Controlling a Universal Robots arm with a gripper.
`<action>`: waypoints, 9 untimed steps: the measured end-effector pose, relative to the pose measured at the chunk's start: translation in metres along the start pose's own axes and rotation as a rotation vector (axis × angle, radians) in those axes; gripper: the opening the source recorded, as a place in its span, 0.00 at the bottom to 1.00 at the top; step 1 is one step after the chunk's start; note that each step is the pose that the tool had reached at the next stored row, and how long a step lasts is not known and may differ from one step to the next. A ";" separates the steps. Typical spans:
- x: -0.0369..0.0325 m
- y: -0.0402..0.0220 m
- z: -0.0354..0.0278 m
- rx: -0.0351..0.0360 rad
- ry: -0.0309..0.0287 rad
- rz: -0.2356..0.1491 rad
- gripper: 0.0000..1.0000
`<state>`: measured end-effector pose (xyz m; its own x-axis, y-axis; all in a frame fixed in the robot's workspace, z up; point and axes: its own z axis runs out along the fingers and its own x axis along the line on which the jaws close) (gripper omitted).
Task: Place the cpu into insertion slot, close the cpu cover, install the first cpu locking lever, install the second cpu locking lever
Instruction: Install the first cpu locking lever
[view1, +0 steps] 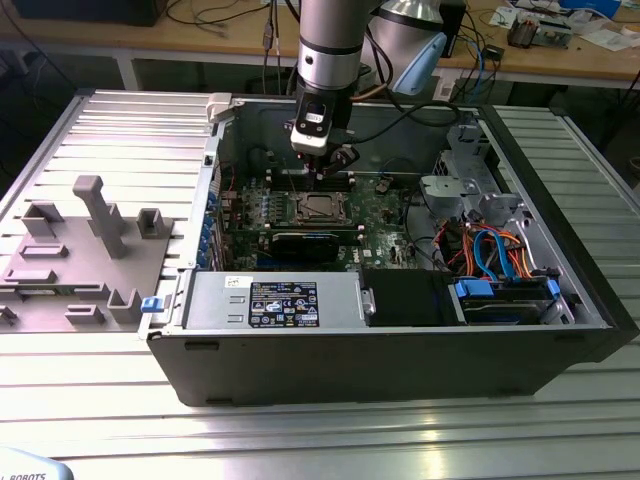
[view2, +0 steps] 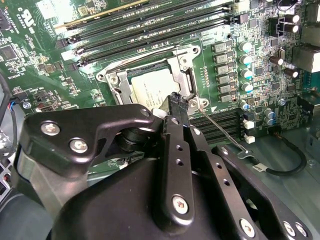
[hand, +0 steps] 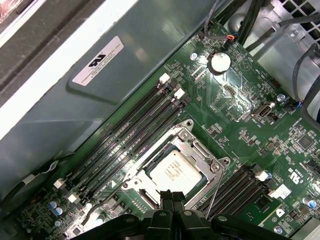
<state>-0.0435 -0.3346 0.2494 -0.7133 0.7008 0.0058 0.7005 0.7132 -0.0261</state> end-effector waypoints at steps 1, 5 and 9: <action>0.0000 0.0000 0.0000 0.0001 0.0000 -0.001 0.11; 0.0000 0.0000 0.0000 0.0001 0.0000 -0.002 0.11; 0.0000 0.0000 0.0000 0.0001 -0.0002 -0.007 0.11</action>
<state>-0.0435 -0.3346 0.2494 -0.7182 0.6958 0.0058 0.6954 0.7181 -0.0262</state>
